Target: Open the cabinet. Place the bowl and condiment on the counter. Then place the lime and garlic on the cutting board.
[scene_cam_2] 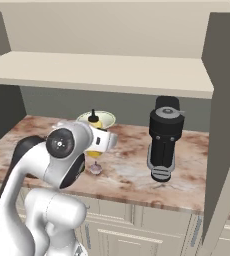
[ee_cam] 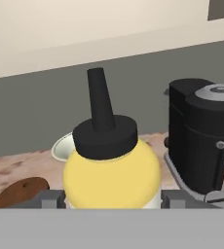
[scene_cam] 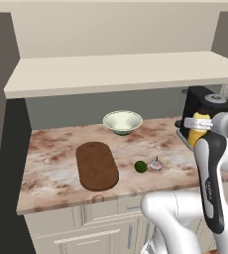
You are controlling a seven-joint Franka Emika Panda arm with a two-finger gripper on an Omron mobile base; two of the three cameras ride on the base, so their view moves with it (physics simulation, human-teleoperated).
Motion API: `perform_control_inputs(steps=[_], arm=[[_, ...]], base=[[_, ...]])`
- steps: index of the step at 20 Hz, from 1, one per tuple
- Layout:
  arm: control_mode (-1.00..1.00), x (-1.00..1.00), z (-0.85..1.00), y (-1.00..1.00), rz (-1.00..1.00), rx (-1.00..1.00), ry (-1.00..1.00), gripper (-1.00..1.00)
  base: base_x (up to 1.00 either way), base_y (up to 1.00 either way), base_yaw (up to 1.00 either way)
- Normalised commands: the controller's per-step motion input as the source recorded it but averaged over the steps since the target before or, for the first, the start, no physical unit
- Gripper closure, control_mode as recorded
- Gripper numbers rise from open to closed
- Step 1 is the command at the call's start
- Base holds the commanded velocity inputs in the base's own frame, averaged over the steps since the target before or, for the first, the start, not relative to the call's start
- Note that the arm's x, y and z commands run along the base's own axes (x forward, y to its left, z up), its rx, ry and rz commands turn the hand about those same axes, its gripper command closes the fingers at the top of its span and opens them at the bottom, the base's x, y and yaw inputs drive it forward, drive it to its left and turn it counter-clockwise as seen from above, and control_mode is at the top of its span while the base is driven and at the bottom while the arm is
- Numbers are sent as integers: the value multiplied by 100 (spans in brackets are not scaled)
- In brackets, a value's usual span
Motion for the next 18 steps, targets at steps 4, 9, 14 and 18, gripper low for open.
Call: perform_control_inputs(steps=[4,9,14,18], arm=[[-100,27,-6,5,2,0,0,100],[-100,36,-5,8,2,0,0,100],[-100,33,-8,8,2,0,1,100],[-100,30,-8,3,2,0,0,100]], base=[[0,0,0],[0,0,0],[0,0,0],[0,0,0]])
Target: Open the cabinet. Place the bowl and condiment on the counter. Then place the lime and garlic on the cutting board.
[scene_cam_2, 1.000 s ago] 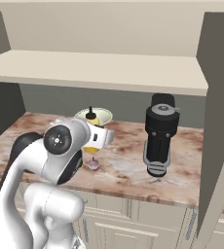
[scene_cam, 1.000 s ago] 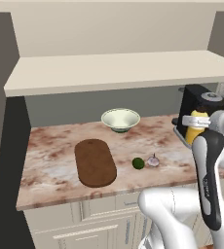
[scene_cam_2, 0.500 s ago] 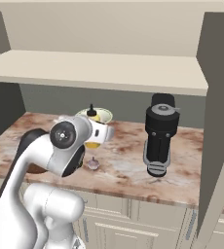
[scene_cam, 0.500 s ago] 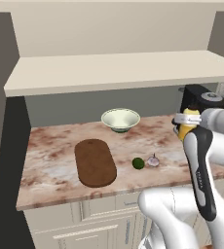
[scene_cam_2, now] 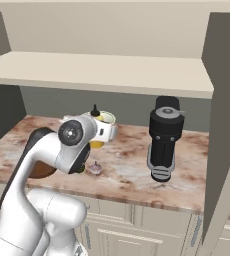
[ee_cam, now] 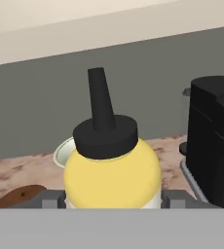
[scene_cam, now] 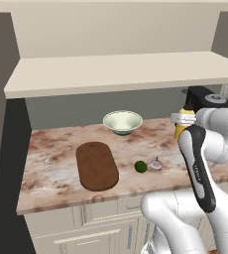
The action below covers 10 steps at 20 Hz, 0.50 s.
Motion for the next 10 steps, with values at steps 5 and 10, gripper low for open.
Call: perform_control_inputs(steps=[5,10], arm=[[-100,23,-12,1,3,0,0,100],[-100,22,-18,1,4,0,0,100]], base=[[0,0,0],[0,0,0]])
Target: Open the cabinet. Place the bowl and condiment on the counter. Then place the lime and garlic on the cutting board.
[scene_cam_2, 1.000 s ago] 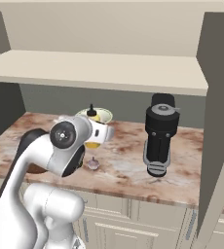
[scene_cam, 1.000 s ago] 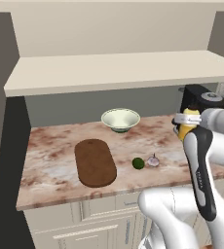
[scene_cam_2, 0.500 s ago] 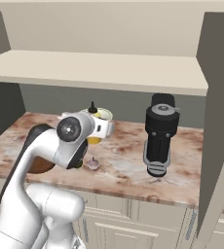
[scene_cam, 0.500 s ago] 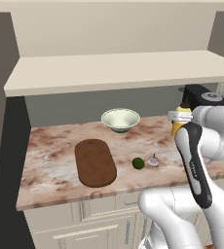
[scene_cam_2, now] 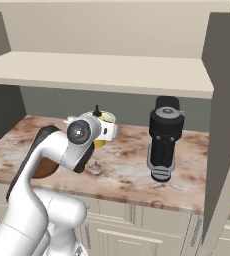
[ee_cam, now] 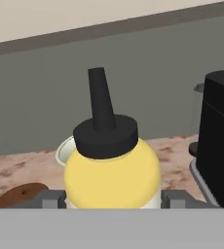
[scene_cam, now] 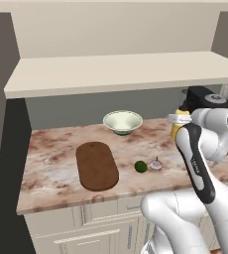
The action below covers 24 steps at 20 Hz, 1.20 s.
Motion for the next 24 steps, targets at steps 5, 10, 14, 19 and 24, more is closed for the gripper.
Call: perform_control_inputs(steps=[5,10,14,19,24], arm=[[-100,22,-22,4,3,0,0,100],[-100,21,-26,7,3,0,0,100],[-100,16,-27,9,3,0,0,100],[-100,17,-29,5,3,0,0,100],[-100,6,-27,0,4,-2,0,100]], base=[[0,0,0],[0,0,0],[0,0,0],[0,0,0],[0,0,0]])
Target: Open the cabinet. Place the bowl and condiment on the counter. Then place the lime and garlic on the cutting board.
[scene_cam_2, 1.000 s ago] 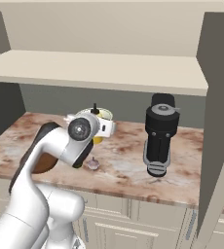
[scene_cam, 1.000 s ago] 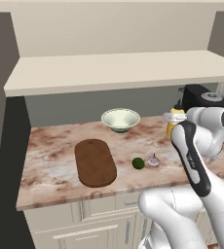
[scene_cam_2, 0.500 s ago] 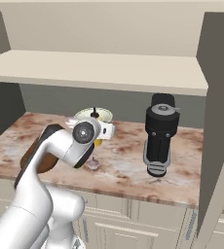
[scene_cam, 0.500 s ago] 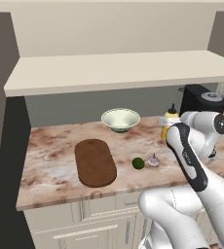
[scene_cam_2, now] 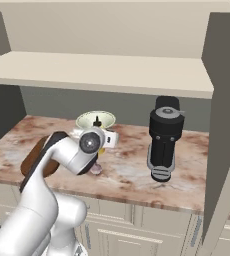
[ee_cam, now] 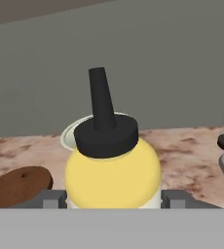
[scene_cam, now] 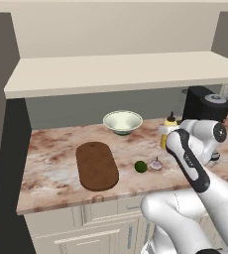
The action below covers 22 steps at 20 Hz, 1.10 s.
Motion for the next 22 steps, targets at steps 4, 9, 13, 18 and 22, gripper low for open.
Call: perform_control_inputs(steps=[4,9,13,18,22], arm=[[-100,0,-38,0,5,-1,0,100],[-100,7,-21,0,3,0,0,100],[-100,19,-11,3,1,0,0,100],[-100,23,-10,3,0,0,0,100],[-100,22,-15,1,0,0,0,100]], base=[[0,0,0],[0,0,0],[0,0,0],[0,0,0],[0,0,0]])
